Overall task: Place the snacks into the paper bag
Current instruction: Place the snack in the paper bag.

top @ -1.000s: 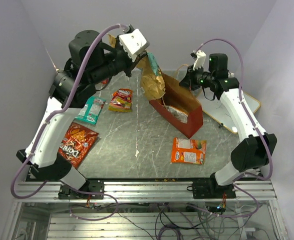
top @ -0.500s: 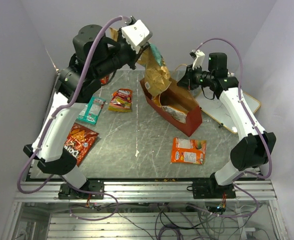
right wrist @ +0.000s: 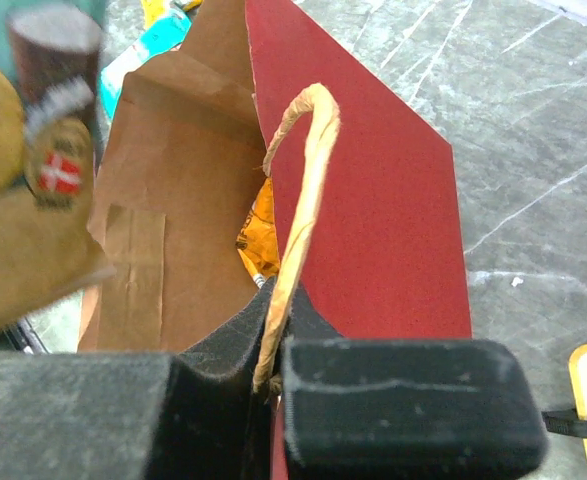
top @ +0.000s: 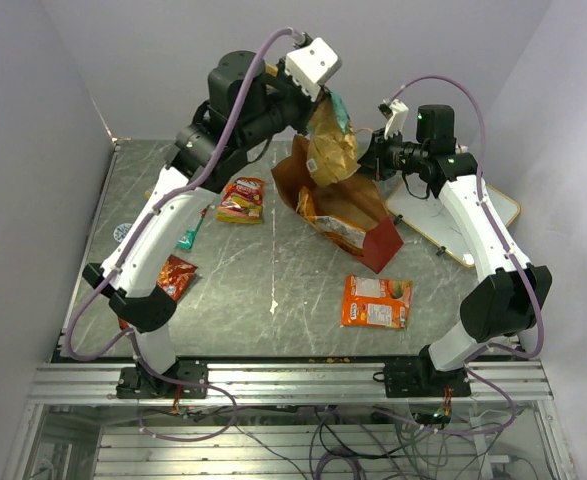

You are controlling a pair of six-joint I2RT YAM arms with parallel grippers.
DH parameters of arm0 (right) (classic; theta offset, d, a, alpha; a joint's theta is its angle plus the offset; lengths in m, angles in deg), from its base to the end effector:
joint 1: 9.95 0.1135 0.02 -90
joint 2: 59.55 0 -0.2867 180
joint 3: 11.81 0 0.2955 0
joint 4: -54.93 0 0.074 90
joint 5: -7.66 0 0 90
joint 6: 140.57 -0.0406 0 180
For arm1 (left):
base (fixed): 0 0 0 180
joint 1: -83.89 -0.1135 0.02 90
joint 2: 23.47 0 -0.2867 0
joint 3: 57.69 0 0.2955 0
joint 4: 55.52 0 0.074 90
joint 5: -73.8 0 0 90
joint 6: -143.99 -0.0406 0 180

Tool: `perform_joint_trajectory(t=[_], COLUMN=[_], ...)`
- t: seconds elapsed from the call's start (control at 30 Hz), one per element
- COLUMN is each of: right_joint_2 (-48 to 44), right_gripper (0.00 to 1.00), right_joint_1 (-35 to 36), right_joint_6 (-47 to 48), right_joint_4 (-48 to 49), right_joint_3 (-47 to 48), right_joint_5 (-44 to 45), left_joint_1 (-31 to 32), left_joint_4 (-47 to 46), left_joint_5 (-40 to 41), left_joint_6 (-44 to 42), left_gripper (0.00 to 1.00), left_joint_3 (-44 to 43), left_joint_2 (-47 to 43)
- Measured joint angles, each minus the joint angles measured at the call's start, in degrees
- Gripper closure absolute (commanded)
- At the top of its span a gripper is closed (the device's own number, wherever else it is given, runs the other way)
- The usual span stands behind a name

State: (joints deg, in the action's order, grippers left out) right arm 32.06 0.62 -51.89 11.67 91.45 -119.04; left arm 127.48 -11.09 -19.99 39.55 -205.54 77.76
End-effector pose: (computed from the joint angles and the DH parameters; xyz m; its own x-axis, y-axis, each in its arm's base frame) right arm 0.3968 0.0987 0.4039 -0.5300 -0.0801 -0.8442 -0.6354 0.6968 0.3328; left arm 0.2830 -0.2731 0.6139 0.2103 0.1433 -0.9671 0.7057 0.6623 0.2516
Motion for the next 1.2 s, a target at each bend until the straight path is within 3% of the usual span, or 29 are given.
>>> perform_joint_trajectory(t=[0.2, 0.63, 1.2], right_joint_2=[0.00, -0.68, -0.68], right_gripper=[1.00, 1.00, 1.00], right_joint_1=[0.00, -0.35, -1.84], right_joint_6=[-0.02, -0.31, -3.98], right_joint_4=[-0.02, -0.09, 0.02], right_joint_3=[0.00, 0.00, 0.02], right_joint_5=[-0.07, 3.02, 4.44], left_joint_1=[3.37, 8.70, 10.88], left_joint_4=[-0.98, -1.09, -0.37], left_joint_5=[1.01, 1.25, -5.46], left_joint_6=[0.92, 1.51, 3.98], left_gripper=[0.93, 0.93, 0.93], left_joint_3=[1.03, 12.17, 11.26], left_joint_2=[1.70, 1.42, 1.42])
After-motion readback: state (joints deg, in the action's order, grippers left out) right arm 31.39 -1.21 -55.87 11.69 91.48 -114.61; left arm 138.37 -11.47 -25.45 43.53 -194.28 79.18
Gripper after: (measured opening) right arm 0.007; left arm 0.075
